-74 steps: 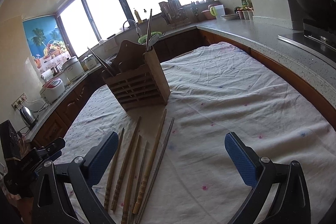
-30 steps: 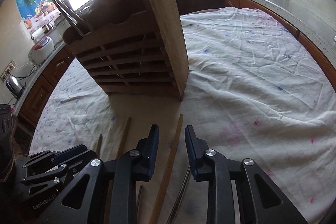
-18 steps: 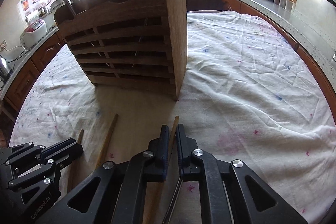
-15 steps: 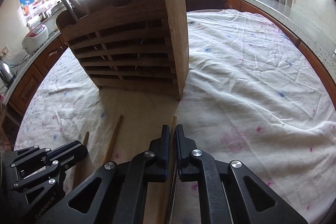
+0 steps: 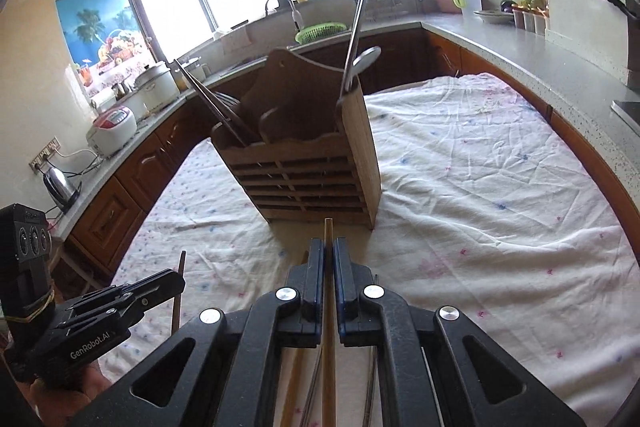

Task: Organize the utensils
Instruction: 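Carry both wooden chopsticks up over the wooden caddy with both tools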

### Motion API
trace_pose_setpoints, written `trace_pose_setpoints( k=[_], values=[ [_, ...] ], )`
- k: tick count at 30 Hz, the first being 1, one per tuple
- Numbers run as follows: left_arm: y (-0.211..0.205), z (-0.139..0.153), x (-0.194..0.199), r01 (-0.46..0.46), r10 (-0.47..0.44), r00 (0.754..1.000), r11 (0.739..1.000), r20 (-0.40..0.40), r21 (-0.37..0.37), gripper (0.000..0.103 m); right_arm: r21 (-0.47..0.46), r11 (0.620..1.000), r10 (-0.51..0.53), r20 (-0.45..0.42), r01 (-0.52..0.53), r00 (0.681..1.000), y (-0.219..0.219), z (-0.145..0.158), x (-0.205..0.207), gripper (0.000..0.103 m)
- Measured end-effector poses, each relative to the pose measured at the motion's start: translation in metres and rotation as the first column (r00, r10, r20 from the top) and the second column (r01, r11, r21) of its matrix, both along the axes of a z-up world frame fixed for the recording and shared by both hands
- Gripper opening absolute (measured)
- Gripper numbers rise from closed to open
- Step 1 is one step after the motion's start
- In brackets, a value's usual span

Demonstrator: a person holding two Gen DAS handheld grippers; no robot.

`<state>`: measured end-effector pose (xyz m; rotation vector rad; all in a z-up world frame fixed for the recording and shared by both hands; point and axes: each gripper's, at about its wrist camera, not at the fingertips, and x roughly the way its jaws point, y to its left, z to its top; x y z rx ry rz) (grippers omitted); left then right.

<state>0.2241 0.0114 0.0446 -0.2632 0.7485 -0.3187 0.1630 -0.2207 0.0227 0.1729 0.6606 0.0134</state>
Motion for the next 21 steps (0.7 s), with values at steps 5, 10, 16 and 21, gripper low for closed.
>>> trace_pose_setpoints(
  k=[5,10,16,21],
  values=[
    [0.019,0.029,-0.037,-0.004,0.008,0.997,0.999,0.072,-0.045,0.003,0.002,1.0,0.013,0.083,-0.013,0.996,0.004,0.032,-0.027,0.005],
    [0.031,0.049,-0.066,0.001,0.008,0.991,0.998,0.135,-0.064,0.003,-0.008,1.0,0.023,0.166,-0.022,0.986,0.008,0.064,-0.051,0.005],
    [0.041,0.064,-0.084,0.002,0.013,0.982,0.997,0.187,-0.077,0.003,-0.028,0.999,0.029,0.248,-0.023,0.968,0.014,0.091,-0.065,0.005],
    [0.044,0.07,-0.087,-0.006,0.023,0.977,0.997,0.212,-0.08,0.003,-0.03,0.999,0.034,0.275,-0.027,0.961,0.014,0.1,-0.067,0.005]
  ],
)
